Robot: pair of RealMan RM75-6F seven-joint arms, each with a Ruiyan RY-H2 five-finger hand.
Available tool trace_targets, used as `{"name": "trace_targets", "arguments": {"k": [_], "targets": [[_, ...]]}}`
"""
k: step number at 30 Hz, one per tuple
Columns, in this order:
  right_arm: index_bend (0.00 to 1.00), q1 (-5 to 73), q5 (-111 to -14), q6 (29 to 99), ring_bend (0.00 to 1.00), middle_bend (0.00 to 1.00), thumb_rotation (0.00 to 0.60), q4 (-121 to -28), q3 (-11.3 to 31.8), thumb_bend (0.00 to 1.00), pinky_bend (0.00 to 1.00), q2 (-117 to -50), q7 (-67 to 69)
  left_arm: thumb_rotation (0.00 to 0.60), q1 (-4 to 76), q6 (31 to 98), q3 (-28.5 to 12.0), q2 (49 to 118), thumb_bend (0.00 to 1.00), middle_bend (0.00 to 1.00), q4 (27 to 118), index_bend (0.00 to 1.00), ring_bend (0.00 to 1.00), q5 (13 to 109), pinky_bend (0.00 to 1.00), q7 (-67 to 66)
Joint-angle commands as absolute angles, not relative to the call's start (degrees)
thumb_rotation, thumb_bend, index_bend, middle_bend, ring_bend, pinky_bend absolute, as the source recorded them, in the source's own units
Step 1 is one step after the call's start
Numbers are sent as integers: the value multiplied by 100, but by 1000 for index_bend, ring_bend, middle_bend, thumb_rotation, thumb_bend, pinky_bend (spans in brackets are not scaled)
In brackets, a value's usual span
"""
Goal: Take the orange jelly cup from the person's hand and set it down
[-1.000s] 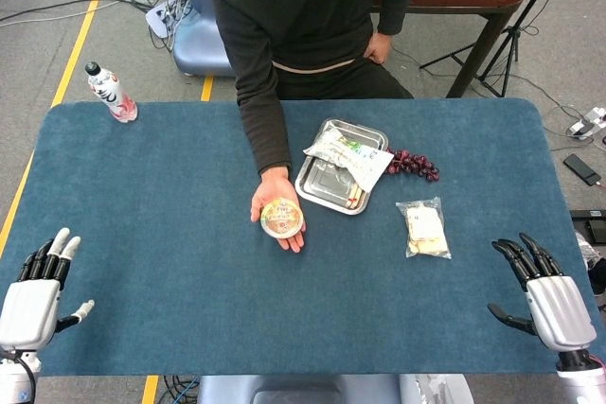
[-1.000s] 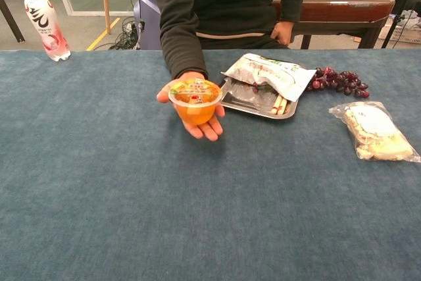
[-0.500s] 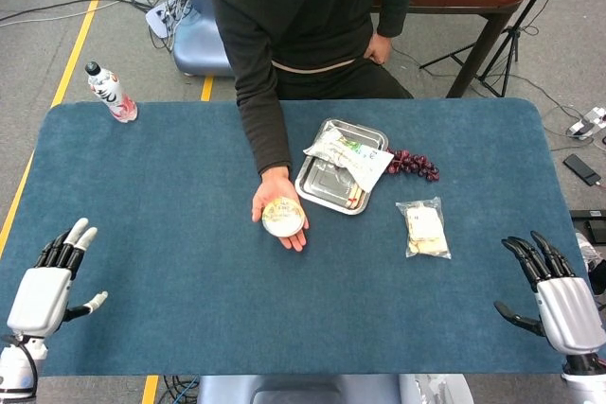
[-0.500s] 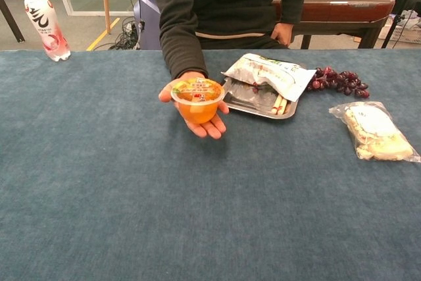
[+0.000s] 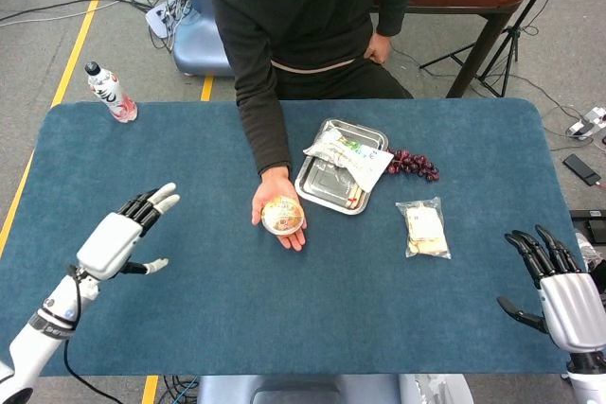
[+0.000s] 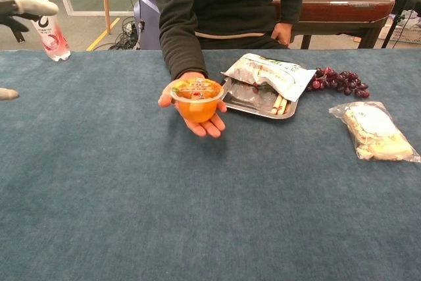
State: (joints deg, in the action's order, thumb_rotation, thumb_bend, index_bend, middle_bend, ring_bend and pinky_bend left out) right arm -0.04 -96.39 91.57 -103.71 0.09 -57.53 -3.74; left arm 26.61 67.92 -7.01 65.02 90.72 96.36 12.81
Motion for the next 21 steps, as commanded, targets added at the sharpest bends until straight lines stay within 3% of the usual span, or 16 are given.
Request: {"name": "trace_targets", "arguments": {"k": [1, 10, 21], "targets": [[126, -19, -9623, 9153, 0, 148, 600, -10405, 1, 112, 163, -5740, -422, 600, 3165, 6326, -828, 6584, 172, 0, 8985, 34, 0, 9765, 89, 1436], [126, -59, -9583, 9137, 0, 148, 600, -10518, -13, 112, 163, -5713, -573, 600, 4225, 5236, -987, 6825, 172, 0, 9004, 33, 0, 9652, 89, 1242], [126, -85, -9502, 9105, 0, 148, 600, -10422, -19, 112, 163, -5751, -469, 600, 5348, 3679, -1313, 7188, 172, 0, 8924, 28, 0, 8531, 84, 624]]}}
